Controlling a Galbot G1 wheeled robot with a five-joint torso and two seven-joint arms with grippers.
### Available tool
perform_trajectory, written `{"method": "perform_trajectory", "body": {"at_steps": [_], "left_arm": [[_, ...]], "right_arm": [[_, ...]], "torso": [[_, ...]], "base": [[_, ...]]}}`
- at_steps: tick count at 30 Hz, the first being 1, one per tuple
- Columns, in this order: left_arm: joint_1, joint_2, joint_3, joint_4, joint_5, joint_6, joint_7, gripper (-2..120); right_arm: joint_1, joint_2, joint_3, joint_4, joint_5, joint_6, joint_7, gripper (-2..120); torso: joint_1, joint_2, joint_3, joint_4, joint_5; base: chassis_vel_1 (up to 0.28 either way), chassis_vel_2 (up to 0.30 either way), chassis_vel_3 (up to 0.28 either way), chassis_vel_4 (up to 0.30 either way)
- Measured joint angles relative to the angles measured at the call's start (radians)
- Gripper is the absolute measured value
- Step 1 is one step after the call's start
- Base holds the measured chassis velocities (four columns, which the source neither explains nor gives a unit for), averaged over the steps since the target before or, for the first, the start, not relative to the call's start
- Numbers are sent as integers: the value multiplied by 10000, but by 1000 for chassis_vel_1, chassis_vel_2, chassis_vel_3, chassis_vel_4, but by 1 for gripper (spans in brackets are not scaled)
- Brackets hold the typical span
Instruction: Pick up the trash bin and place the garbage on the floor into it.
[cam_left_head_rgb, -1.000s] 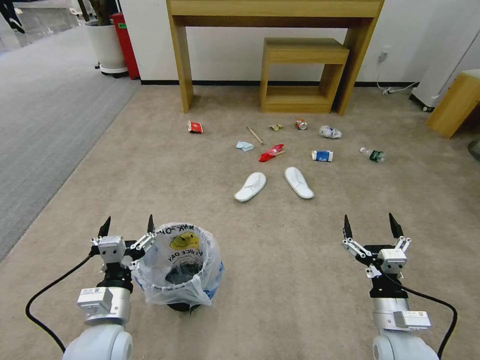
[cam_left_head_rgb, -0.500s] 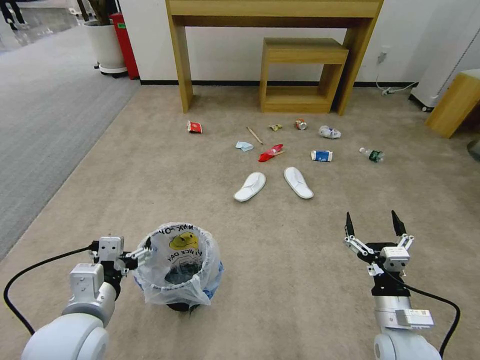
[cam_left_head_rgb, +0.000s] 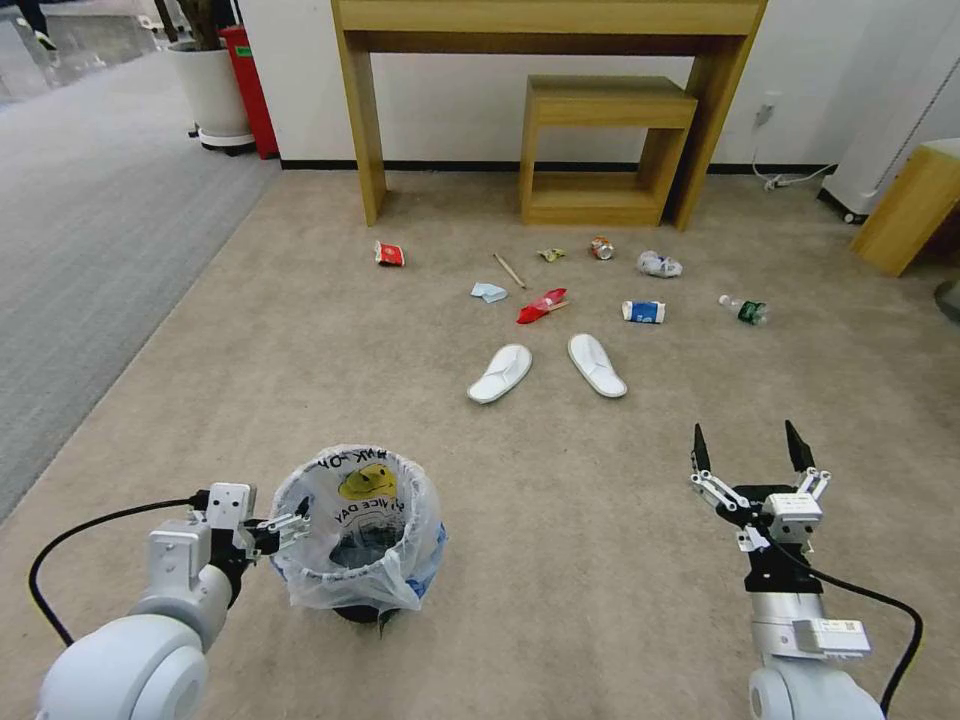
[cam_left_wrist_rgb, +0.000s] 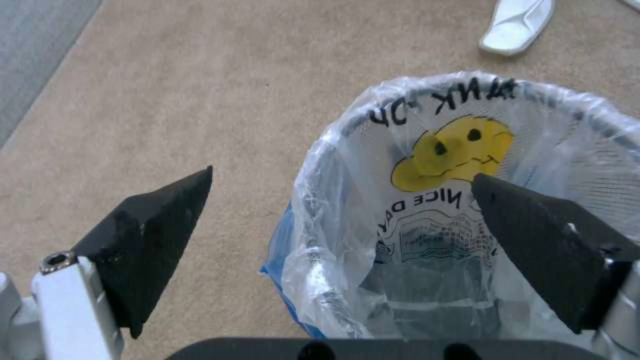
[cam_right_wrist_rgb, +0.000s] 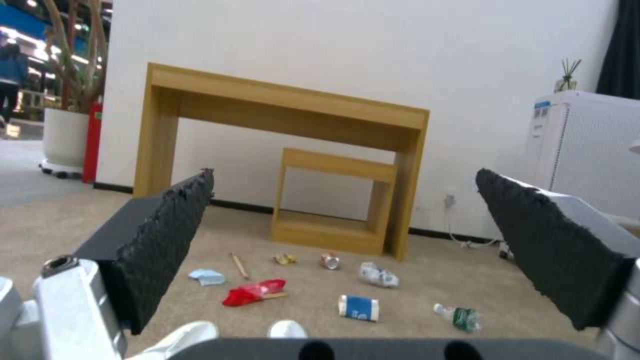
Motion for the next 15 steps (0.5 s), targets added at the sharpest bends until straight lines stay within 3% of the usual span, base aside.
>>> {"method": "perform_trajectory", "body": {"at_steps": [15], "left_arm": [[-356,-36,332,879,-505,-64,54,100]], "right_arm": [[-44,75,-38,20,-75,24,-20,100]], "torso": [[0,0,0,0,1]], "base": [[0,0,0,0]]}}
